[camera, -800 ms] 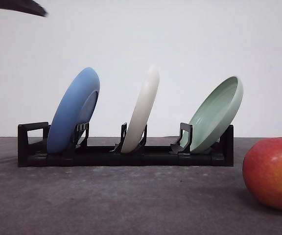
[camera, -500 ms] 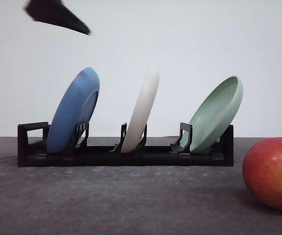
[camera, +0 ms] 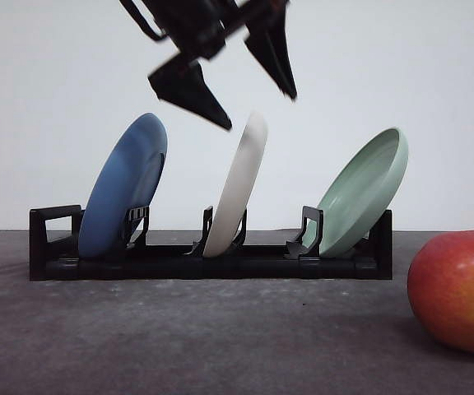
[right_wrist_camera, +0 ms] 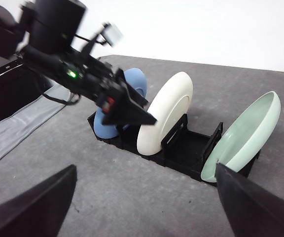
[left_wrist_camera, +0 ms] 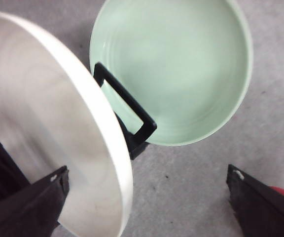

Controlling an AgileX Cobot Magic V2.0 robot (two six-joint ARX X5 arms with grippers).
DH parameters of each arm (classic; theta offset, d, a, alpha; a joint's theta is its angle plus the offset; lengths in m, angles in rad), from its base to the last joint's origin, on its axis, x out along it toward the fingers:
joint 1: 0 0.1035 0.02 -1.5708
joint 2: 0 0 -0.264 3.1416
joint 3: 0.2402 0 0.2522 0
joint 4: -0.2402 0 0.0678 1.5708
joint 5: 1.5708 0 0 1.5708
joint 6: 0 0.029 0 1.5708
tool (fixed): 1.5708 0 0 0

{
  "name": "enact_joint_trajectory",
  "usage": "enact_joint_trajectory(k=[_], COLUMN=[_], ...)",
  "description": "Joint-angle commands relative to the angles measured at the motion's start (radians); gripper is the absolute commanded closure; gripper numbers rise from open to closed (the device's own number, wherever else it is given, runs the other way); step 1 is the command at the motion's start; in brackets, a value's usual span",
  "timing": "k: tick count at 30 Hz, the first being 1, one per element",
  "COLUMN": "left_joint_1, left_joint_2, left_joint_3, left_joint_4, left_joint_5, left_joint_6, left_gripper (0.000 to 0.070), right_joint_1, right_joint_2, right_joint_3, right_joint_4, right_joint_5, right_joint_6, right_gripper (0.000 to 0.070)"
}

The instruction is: Place pomegranate in white plate

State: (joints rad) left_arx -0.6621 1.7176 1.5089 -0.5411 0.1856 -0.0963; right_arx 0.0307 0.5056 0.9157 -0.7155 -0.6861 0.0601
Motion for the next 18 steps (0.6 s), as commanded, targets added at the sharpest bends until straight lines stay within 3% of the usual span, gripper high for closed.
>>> enact_joint_trajectory(k=[1,8,12,16,18], left_joint_1=[-0.012,-0.018,-0.018,-0.018,-0.018], left_joint_2=[0.03,0.068,0.069,0.069,0.069], left_joint_3=[0.028,0.028,0.028,0.028,0.028], left_joint_4=[0.019,0.059,0.058,0.057,0.055], left_joint_5=[-0.01,-0.041,-0.053,-0.053,-0.053], left_joint_6=[0.02,0.037,0.044,0.032,0.023], left_gripper=[0.0069,0.0093,0.0256,0.0493,0.0561], right_joint_1=[0.0,0.0,0.0,0.0,0.0], right_joint_2=[0.003,0.003,0.003,0.003,0.003], right_joint_3=[0.015,0.015,0.015,0.015,0.015], right_joint_4=[0.005,0.004,0.004,0.004,0.004], right_joint_5=[-0.002,-0.002,-0.002,-0.002,-0.002], right_joint_6=[0.013,0.016,0.016,0.016,0.016], right_gripper=[0.0127,0.0127,0.0127,0.0127,0.0127])
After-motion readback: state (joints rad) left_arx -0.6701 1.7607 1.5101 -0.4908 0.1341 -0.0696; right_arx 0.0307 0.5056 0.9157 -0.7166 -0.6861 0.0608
